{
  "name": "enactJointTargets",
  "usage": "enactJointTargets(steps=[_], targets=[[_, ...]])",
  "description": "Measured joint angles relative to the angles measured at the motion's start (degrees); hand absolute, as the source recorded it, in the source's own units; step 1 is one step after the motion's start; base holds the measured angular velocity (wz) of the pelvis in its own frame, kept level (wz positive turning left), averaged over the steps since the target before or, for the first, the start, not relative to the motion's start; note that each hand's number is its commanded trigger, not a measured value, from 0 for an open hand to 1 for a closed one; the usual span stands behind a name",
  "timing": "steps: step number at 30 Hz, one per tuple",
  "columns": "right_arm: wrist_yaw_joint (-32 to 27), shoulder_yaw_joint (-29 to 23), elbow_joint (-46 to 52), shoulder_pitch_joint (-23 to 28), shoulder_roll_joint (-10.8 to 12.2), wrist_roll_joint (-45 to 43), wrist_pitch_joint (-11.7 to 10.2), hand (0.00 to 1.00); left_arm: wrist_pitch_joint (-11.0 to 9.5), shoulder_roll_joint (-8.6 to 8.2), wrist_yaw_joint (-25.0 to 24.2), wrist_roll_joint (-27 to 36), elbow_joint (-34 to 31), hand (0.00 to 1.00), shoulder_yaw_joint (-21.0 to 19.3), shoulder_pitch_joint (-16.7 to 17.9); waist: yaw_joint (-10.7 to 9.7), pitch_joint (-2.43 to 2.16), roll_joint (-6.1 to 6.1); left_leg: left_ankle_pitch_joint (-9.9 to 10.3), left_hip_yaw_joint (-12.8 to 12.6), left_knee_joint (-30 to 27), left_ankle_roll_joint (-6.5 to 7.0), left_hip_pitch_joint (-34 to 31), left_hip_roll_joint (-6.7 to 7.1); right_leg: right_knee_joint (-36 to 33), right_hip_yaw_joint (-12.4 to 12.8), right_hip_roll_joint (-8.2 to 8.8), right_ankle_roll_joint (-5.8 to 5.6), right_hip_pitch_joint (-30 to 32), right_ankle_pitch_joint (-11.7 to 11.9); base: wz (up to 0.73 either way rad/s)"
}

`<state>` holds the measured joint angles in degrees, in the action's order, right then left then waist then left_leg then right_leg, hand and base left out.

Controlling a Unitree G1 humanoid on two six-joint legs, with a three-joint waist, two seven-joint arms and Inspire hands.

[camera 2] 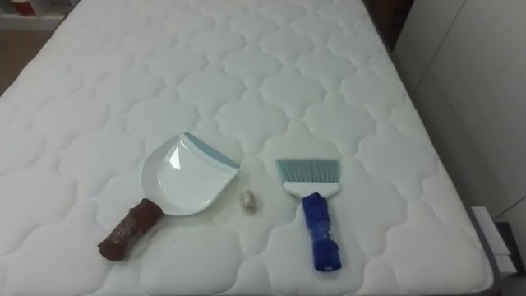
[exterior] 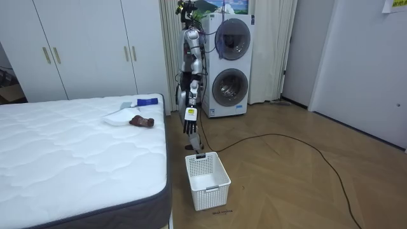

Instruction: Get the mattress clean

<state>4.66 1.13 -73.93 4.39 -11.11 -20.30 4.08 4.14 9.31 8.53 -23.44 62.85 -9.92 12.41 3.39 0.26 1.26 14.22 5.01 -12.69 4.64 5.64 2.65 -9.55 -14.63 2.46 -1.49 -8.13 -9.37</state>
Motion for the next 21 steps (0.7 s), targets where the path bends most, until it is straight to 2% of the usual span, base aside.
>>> enactJointTargets(steps=[6,9,13,15,16,19,21], targets=[[-1.72,0.04,-0.24,0.12,-0.01,-0.25,-1.08,0.00,-2.63,0.02,5.40,0.00,-3.57,0.00,-0.21,0.28,-0.03,0.24,0.59,0.00,0.23,0.01,0.00,-0.11,0.05,0.08,-0.04,-0.01,-0.01,0.06,-0.02,0.00],[-2.14,-0.04,-0.07,0.30,-0.03,-0.30,-1.19,0.00,-3.71,0.05,8.58,0.01,-8.71,0.00,-1.40,0.71,0.02,0.10,0.61,-0.01,0.36,-0.04,-0.03,-0.27,0.05,0.06,-0.15,-0.02,-0.01,0.14,-0.02,0.02],[-2.84,-0.20,0.05,0.07,-0.09,-0.23,-3.07,0.00,-5.44,0.16,13.39,0.12,-16.10,0.00,-1.64,0.76,-0.02,0.03,0.57,-0.05,0.38,-0.04,-0.02,-0.41,0.07,0.03,0.16,-0.01,-0.01,0.35,-0.02,0.00],[-2.84,-0.27,0.03,-0.28,-0.22,0.03,-4.44,0.00,-8.34,0.19,17.02,0.09,-18.95,0.00,-1.74,0.16,0.14,-0.15,0.34,-0.05,0.32,-0.02,-0.02,-0.55,0.08,0.04,0.16,-0.02,-0.01,0.52,-0.02,-0.02],[-2.83,-0.26,0.02,-0.40,-0.33,0.02,-5.02,0.00,-8.89,0.17,18.26,0.10,-20.11,0.00,-1.66,-0.02,-0.06,-0.30,0.07,-0.06,0.25,-0.02,-0.01,-0.59,0.08,0.04,0.16,-0.01,-0.01,0.60,-0.02,-0.03],[-2.62,0.01,-0.24,-0.35,-0.39,0.01,-5.41,0.00,-9.62,0.19,20.72,-0.04,-25.04,0.00,-0.86,-0.92,-0.17,-0.28,-0.10,-0.17,0.33,0.04,0.00,-1.04,0.07,0.01,0.14,0.01,-0.01,0.98,-0.02,0.03],[-2.49,0.00,-0.20,-0.53,-0.40,-0.22,-5.33,0.00,-10.04,0.19,21.29,-0.04,-25.81,0.00,-0.28,-1.95,-0.15,-0.34,-0.31,-0.17,0.45,0.09,0.01,-1.11,0.10,0.03,0.11,0.02,-0.01,1.03,-0.02,0.00]])
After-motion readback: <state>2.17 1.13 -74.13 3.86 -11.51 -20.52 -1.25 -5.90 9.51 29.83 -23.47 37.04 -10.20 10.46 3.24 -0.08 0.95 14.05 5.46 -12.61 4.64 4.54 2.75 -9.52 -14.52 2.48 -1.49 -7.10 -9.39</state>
